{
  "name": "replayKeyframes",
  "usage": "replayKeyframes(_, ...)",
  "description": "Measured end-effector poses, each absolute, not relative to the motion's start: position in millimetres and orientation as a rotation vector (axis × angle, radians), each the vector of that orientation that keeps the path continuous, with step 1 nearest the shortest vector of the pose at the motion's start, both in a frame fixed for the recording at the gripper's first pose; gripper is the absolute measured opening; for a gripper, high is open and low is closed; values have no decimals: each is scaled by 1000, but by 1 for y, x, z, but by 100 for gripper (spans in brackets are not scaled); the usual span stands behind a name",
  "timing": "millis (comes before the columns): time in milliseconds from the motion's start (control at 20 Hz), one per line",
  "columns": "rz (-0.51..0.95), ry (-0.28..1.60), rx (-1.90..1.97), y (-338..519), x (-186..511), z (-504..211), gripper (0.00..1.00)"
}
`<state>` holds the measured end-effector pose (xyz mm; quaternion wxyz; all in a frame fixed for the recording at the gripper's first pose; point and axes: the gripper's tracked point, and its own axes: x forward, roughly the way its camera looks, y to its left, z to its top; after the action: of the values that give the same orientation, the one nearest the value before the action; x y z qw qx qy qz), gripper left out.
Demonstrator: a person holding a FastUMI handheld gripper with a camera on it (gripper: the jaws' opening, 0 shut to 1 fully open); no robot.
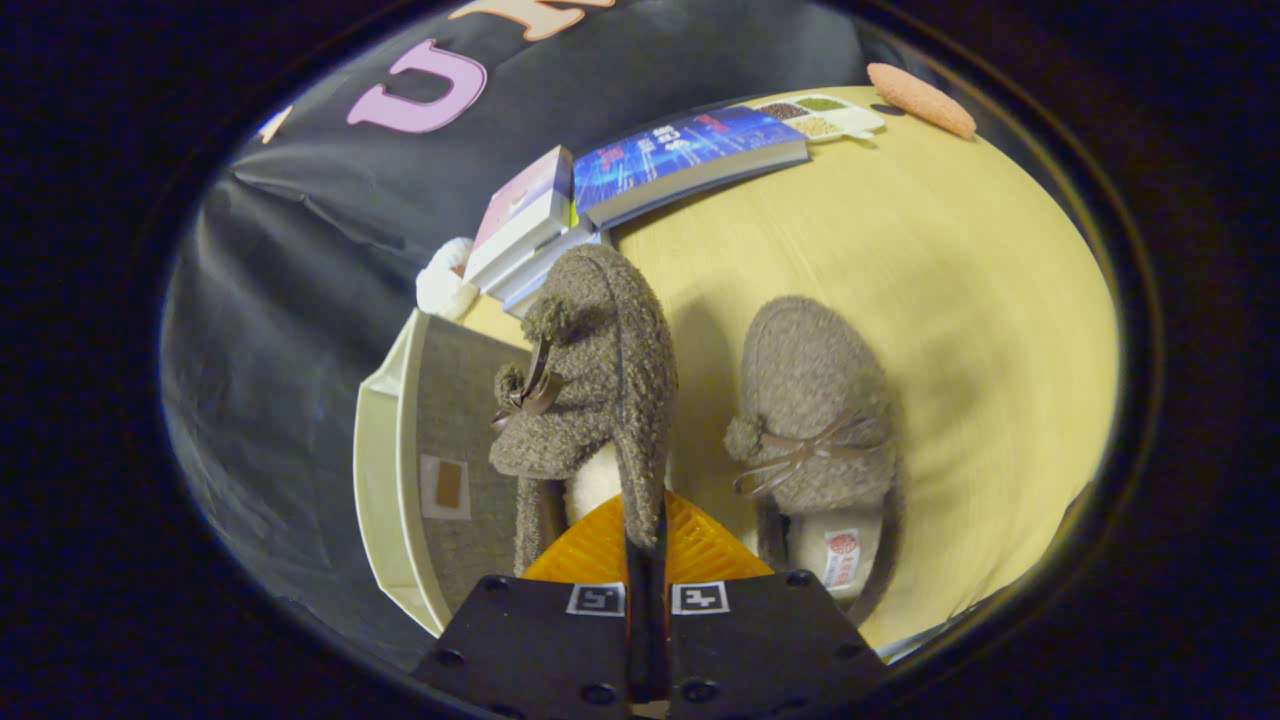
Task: Open the storage box then place both shoes into the box .Put the left shoe in first, then the right shoe, with the right side of both shoes facing outward in a uniform manner.
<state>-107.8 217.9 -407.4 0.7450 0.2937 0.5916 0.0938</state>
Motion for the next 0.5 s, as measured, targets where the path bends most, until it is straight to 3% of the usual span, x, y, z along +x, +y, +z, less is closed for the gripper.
replayKeyframes(500,289,1127,789,244,-63,-310,3)
